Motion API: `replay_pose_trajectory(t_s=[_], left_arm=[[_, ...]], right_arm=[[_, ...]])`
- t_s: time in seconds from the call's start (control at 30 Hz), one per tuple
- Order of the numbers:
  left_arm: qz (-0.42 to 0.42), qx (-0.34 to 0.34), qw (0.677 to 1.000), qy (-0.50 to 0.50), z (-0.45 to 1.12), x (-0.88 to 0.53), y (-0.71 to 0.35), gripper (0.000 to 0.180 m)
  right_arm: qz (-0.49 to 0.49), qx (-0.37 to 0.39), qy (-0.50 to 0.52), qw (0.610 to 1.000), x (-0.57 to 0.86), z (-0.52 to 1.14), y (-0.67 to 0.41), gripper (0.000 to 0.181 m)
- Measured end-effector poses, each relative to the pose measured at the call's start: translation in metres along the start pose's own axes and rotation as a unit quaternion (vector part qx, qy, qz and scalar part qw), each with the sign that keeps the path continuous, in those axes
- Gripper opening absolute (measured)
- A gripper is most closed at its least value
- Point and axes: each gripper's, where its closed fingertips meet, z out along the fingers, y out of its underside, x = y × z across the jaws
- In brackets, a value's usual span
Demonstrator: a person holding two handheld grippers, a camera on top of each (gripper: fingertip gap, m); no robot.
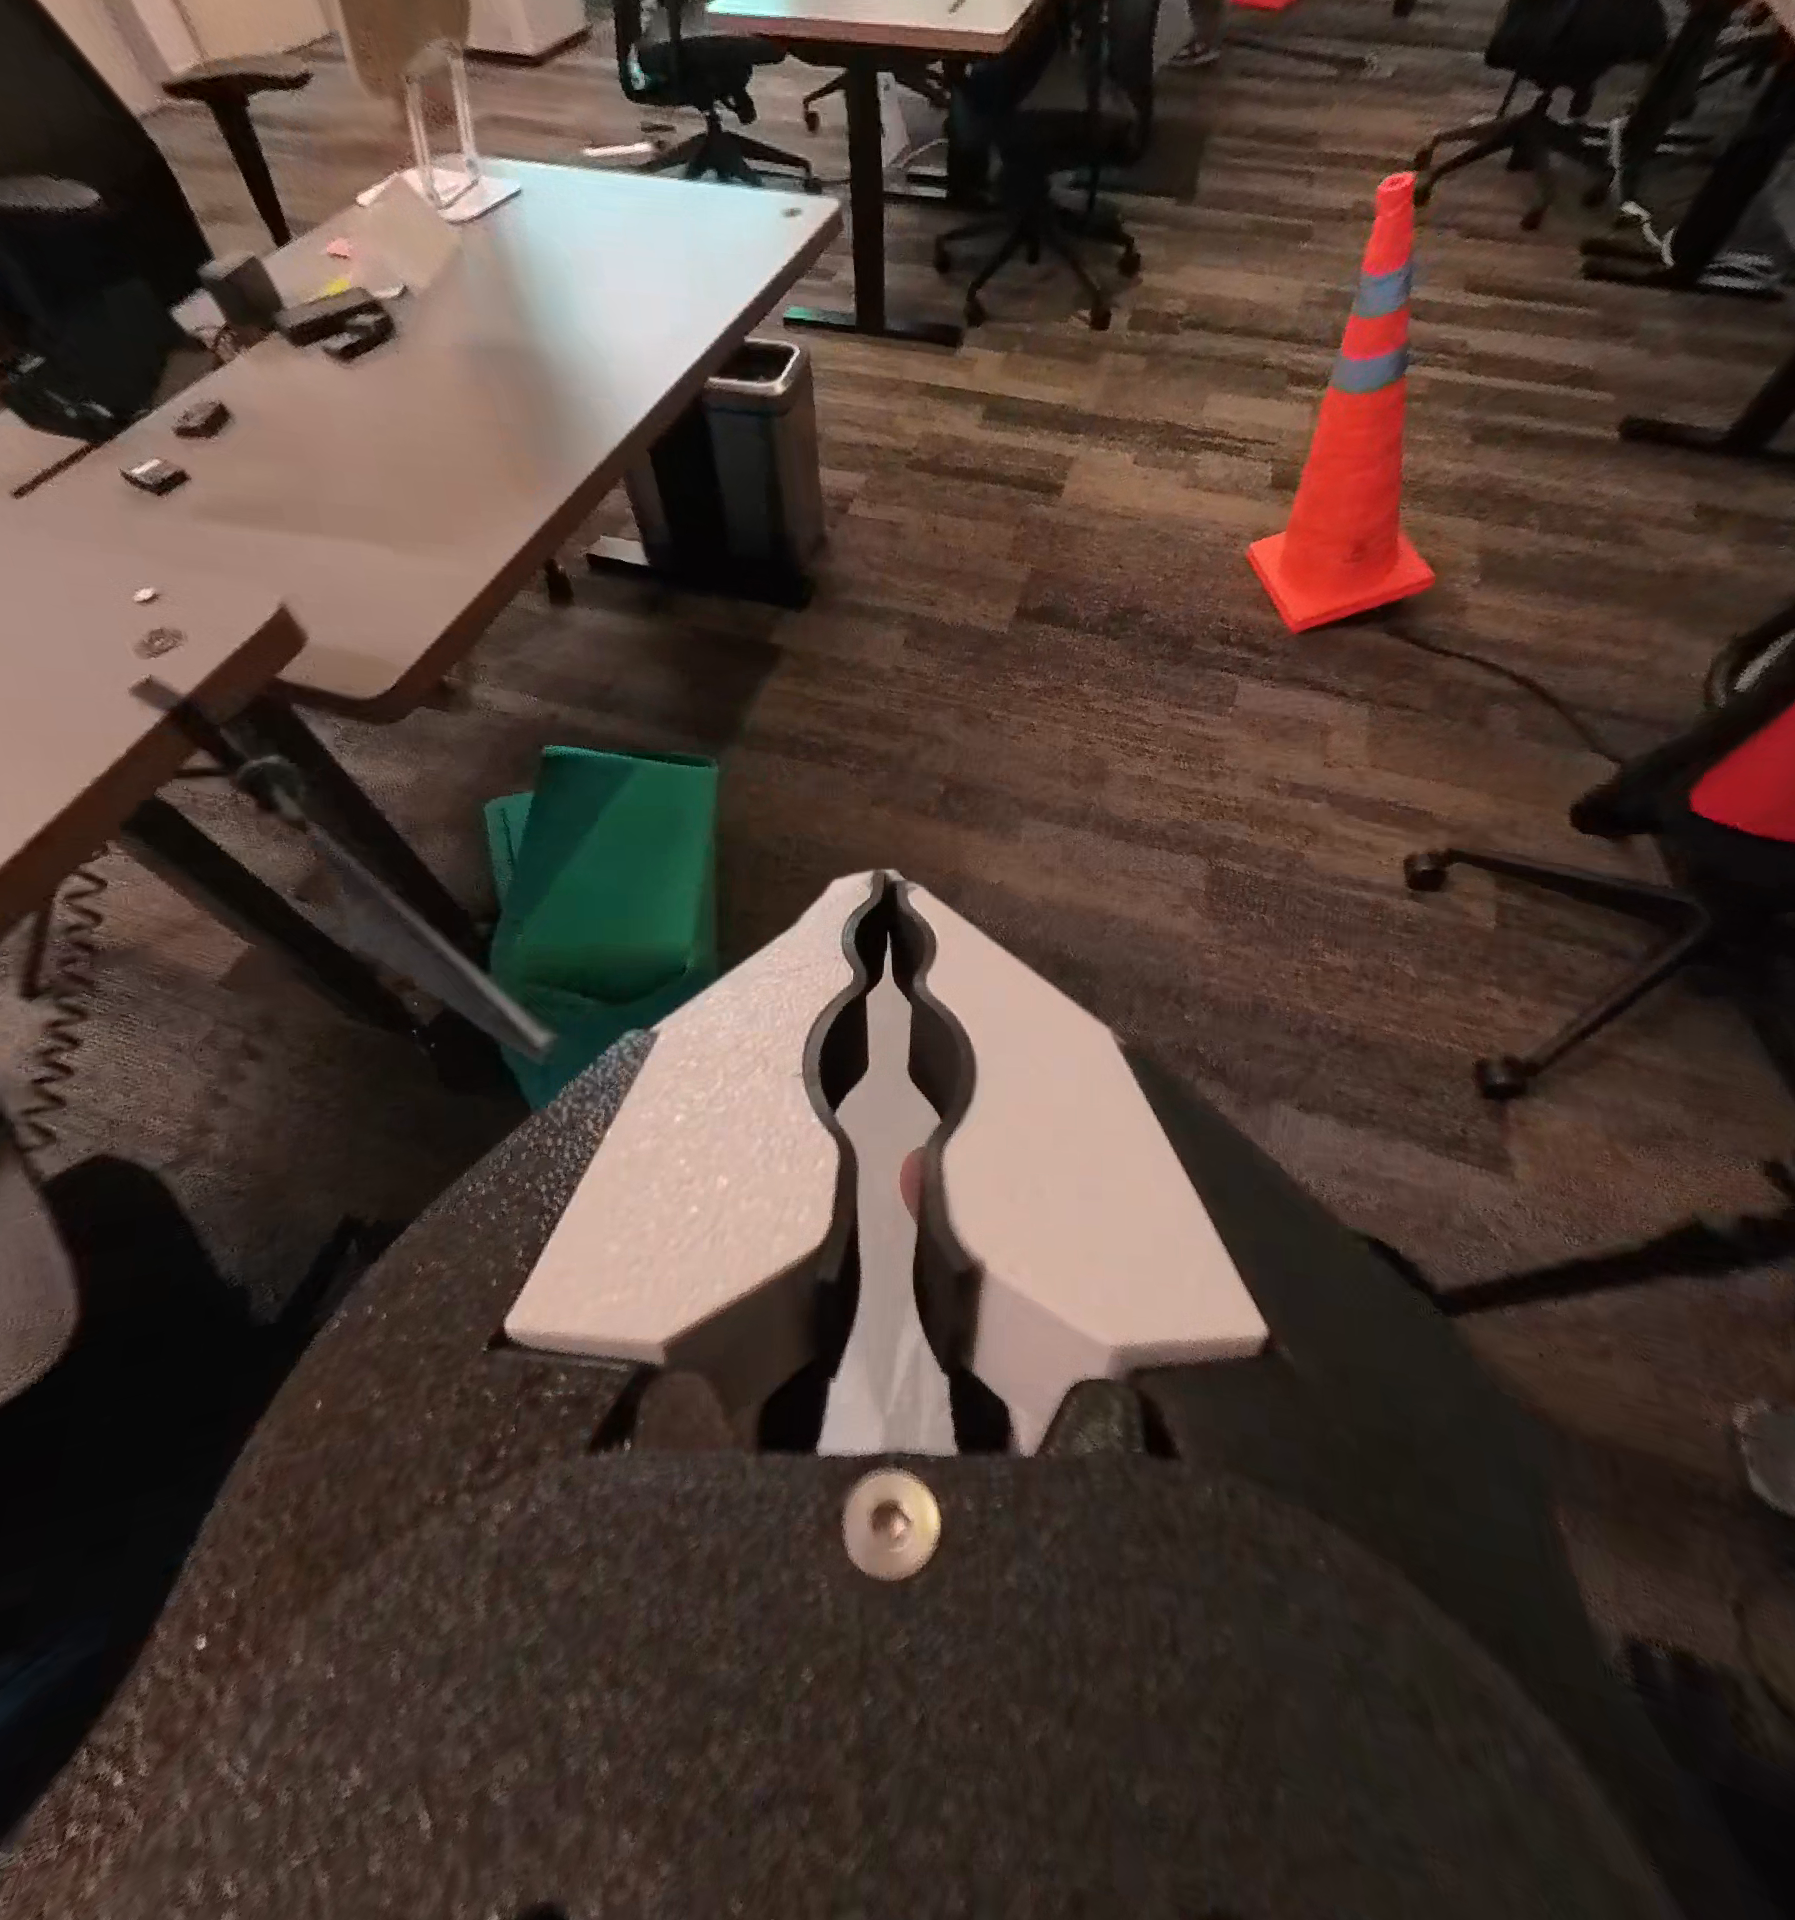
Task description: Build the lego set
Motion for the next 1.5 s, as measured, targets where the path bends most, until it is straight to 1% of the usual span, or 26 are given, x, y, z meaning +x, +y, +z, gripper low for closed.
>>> replay_pose_trajectory(t_s=[0.13, 0.2, 0.37, 0.53, 0.63, 0.73, 0.9, 1.0, 1.07, 1.13, 1.3, 1.37, 1.43, 1.5], left_arm=[[-0.050, -0.018, 0.998, -0.043, 0.076, -0.049, 0.010, 0.051], [-0.058, -0.020, 0.996, -0.066, 0.115, -0.076, 0.005, 0.051], [-0.105, 0.003, 0.989, -0.103, 0.216, -0.149, -0.013, 0.052], [-0.133, 0.003, 0.985, -0.113, 0.322, -0.238, -0.001, 0.052], [-0.148, -0.004, 0.984, -0.095, 0.391, -0.308, 0.013, 0.051], [-0.142, -0.009, 0.987, -0.074, 0.463, -0.389, 0.002, 0.051], [-0.067, 0.017, 0.997, -0.033, 0.581, -0.513, -0.074, 0.051], [-0.032, 0.029, 0.999, -0.020, 0.641, -0.569, -0.110, 0.050], [-0.034, 0.018, 0.999, -0.025, 0.682, -0.605, -0.111, 0.048], [-0.055, 0.005, 0.998, -0.031, 0.721, -0.639, -0.095, 0.048], [-0.126, -0.035, 0.986, -0.101, 0.793, -0.729, -0.030, 0.048], [-0.152, -0.053, 0.977, -0.140, 0.813, -0.775, -0.020, 0.049], [-0.152, -0.044, 0.972, -0.175, 0.831, -0.829, -0.036, 0.051], [-0.129, -0.034, 0.969, -0.208, 0.846, -0.883, -0.056, 0.051]], right_arm=[[-0.005, -0.020, -0.027, 0.999, 0.057, 0.106, -0.043, 0.000], [-0.017, -0.021, -0.041, 0.999, 0.081, 0.153, -0.073, 0.000], [-0.041, -0.020, -0.067, 0.997, 0.123, 0.262, -0.141, 0.000], [-0.040, -0.026, -0.074, 0.996, 0.154, 0.378, -0.175, 0.000], [-0.051, -0.019, -0.070, 0.996, 0.171, 0.451, -0.200, 0.000], [-0.056, -0.029, -0.059, 0.996, 0.190, 0.521, -0.231, 0.000], [-0.053, -0.013, -0.041, 0.998, 0.224, 0.620, -0.313, 0.000], [-0.035, -0.007, -0.046, 0.998, 0.239, 0.687, -0.350, 0.000], [-0.036, -0.009, -0.055, 0.998, 0.247, 0.735, -0.367, 0.000], [-0.049, -0.005, -0.077, 0.996, 0.253, 0.786, -0.381, 0.000], [-0.084, -0.003, -0.142, 0.986, 0.268, 0.933, -0.409, 0.000], [-0.096, -0.019, -0.164, 0.982, 0.275, 0.996, -0.430, 0.000], [-0.103, -0.017, -0.200, 0.974, 0.273, 1.057, -0.467, 0.000], [-0.114, -0.016, -0.249, 0.962, 0.265, 1.118, -0.509, 0.000]])
